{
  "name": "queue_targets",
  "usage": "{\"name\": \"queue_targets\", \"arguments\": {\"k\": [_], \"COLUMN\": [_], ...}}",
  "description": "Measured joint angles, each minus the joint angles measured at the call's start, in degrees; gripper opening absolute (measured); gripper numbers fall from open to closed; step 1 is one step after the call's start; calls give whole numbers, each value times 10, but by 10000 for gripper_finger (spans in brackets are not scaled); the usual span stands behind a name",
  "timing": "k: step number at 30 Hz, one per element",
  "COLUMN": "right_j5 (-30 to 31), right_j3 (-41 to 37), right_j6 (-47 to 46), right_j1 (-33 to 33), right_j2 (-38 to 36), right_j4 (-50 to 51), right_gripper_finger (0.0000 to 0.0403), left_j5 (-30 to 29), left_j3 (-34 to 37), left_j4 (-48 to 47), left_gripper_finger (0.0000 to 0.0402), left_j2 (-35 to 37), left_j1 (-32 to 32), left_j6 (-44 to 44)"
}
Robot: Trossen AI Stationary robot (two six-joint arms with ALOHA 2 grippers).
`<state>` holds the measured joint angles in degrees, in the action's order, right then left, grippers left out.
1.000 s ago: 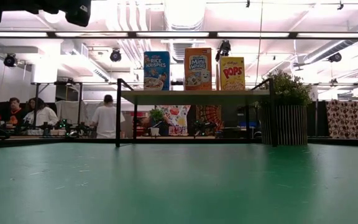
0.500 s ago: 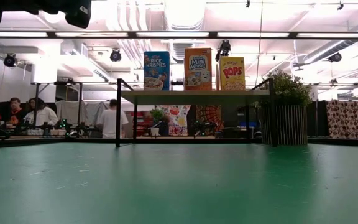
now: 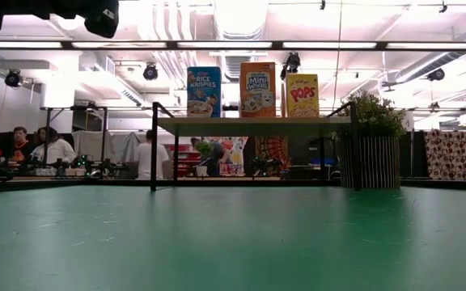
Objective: Stack cereal on shelf
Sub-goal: Put the yellow cereal box on the shelf
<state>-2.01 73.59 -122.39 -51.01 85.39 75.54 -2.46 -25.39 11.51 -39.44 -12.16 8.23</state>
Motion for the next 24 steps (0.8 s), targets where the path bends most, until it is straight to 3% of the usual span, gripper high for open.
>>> {"name": "queue_targets", "arguments": {"k": [12,18,21,24], "right_j5": [7,7,44,126], "right_j3": [0,0,9,25], "right_j6": [-1,3,8,20], "right_j1": [0,0,0,2], "right_j2": [3,-1,-6,-17], "right_j4": [2,3,8,6], "right_gripper_finger": [185,160,153,147], "left_j5": [0,0,0,0], "left_j3": [0,0,0,0], "left_j4": [0,0,-1,-1], "left_gripper_finger": [0,0,0,0], "left_j2": [0,0,0,0], "left_j1": [0,0,0,0], "left_j6": [0,0,0,1]}}
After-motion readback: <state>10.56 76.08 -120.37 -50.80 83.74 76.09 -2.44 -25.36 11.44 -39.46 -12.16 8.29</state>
